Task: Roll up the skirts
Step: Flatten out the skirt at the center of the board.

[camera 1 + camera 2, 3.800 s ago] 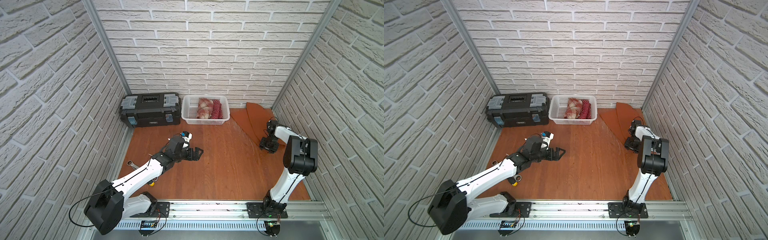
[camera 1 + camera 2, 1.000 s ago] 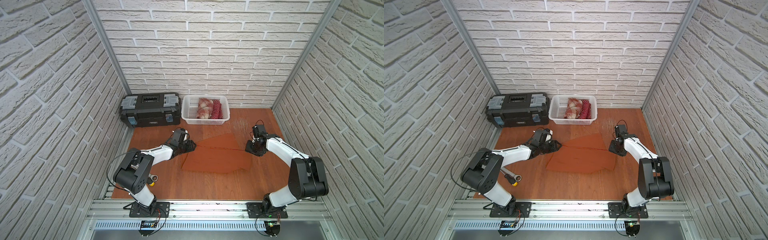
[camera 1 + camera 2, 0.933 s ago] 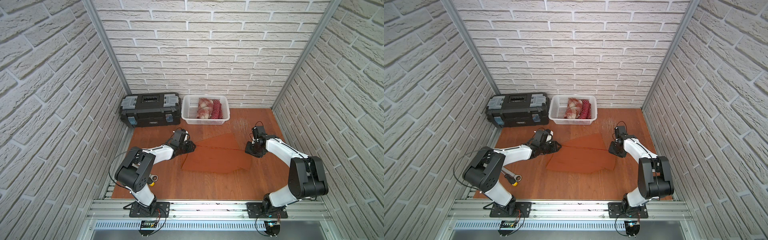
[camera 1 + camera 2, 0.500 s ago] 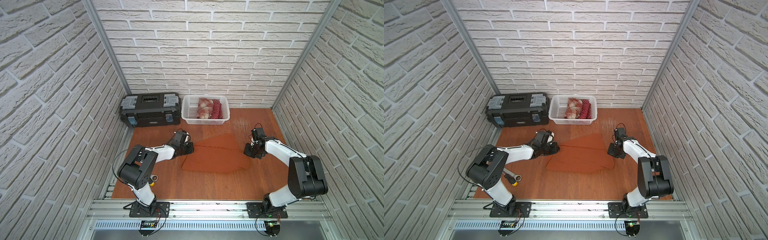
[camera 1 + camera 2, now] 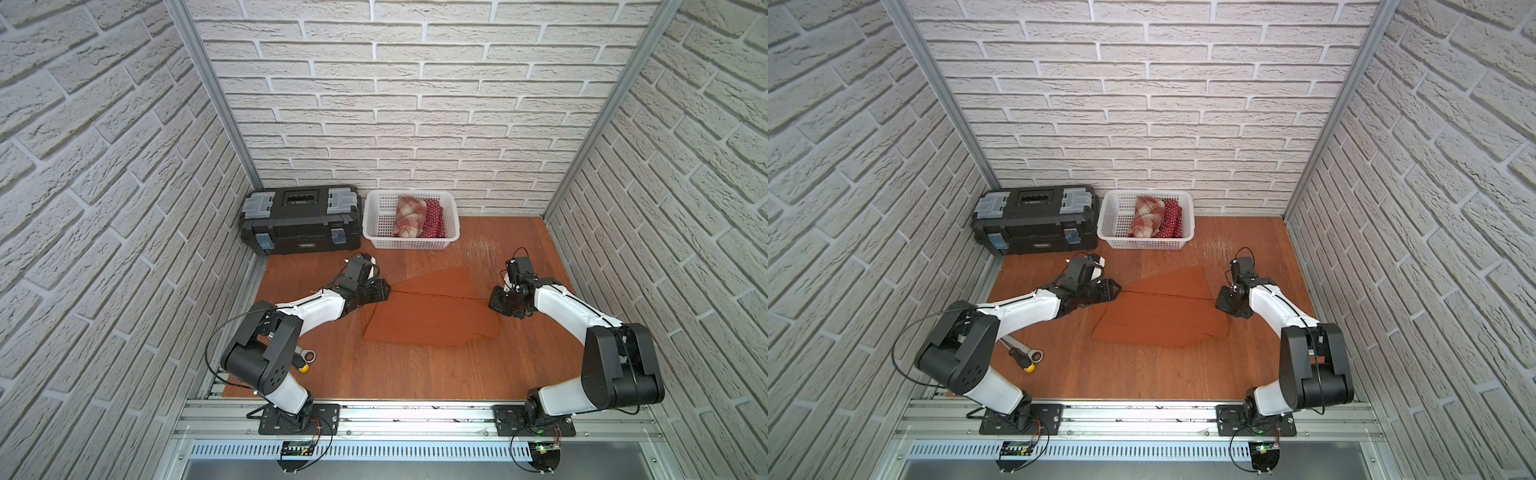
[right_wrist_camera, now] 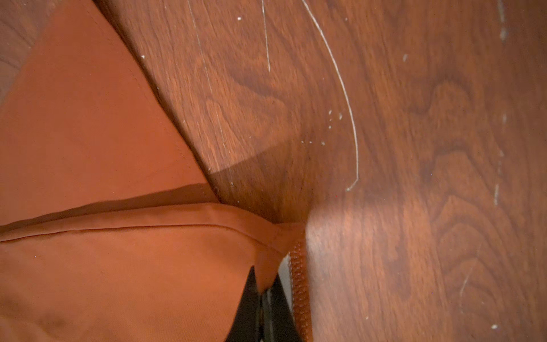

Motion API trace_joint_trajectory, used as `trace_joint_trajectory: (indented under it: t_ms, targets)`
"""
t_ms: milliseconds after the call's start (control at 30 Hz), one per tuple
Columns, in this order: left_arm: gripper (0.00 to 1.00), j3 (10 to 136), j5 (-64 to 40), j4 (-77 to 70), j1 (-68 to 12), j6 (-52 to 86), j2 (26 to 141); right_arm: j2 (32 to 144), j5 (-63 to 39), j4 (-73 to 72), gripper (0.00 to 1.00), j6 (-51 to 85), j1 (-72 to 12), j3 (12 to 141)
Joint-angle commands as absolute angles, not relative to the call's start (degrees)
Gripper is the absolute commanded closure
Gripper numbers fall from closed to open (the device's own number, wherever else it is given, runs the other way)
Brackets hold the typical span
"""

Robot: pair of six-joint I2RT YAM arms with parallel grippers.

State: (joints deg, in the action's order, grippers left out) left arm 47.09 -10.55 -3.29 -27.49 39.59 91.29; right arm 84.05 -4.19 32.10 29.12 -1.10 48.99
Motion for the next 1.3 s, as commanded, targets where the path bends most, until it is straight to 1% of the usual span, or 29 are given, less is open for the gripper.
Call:
trace_joint_trajectory:
  t_ms: [0, 100, 200, 267, 333, 367, 500, 600, 800, 900, 1000, 1133, 1267]
  targets:
    - [0.34, 48.7, -10.1, -2.4, -27.1, 38.8, 93.8, 83.2, -4.8, 30.8, 0.98, 29.4, -1.0, 48.2]
    - [0.36, 49.9, -10.6, -2.5, -27.6, 39.1, 96.1, 83.0, -5.0, 31.0, 0.98, 29.2, -1.0, 48.4]
    - [0.41, 50.2, -11.3, -3.5, -27.6, 38.7, 98.1, 82.6, -4.8, 30.9, 0.98, 29.0, -1.0, 48.2]
    - [0.51, 50.7, -12.2, -4.3, -27.6, 38.3, 99.3, 82.7, -4.8, 30.9, 0.98, 28.9, -1.0, 48.1]
    - [0.67, 50.8, -12.7, -5.1, -27.7, 38.6, 99.9, 82.9, -4.8, 30.7, 0.98, 28.9, -0.9, 47.9]
    - [0.72, 50.7, -12.6, -5.6, -27.9, 38.6, 99.8, 83.1, -4.9, 30.6, 0.98, 28.8, -0.9, 47.8]
    - [0.85, 51.0, -12.7, -5.7, -28.1, 38.1, 99.6, 82.9, -4.6, 30.5, 0.98, 28.7, -0.9, 47.5]
    - [0.99, 51.0, -12.7, -5.9, -28.3, 38.0, 98.8, 82.5, -4.6, 30.4, 0.98, 28.8, -1.0, 47.4]
    - [1.0, 50.7, -12.0, -4.1, -29.3, 38.0, 92.9, 77.9, -5.4, 32.1, 0.98, 30.3, -1.3, 46.9]
    - [1.0, 48.1, -10.3, -1.8, -31.1, 38.3, 86.6, 72.1, -6.7, 34.8, 0.98, 31.6, -2.8, 44.9]
    - [1.0, 42.9, -7.7, 0.6, -33.7, 39.7, 78.7, 64.6, -7.4, 38.9, 0.98, 33.3, -4.9, 41.0]
    - [1.0, 34.1, -2.7, 4.0, -39.5, 43.5, 66.7, 53.5, -8.2, 45.3, 0.98, 35.7, -8.4, 35.0]
    - [1.0, 25.9, 4.2, 7.0, -48.3, 49.6, 55.0, 43.4, -9.1, 51.0, 0.98, 39.5, -12.6, 29.9]
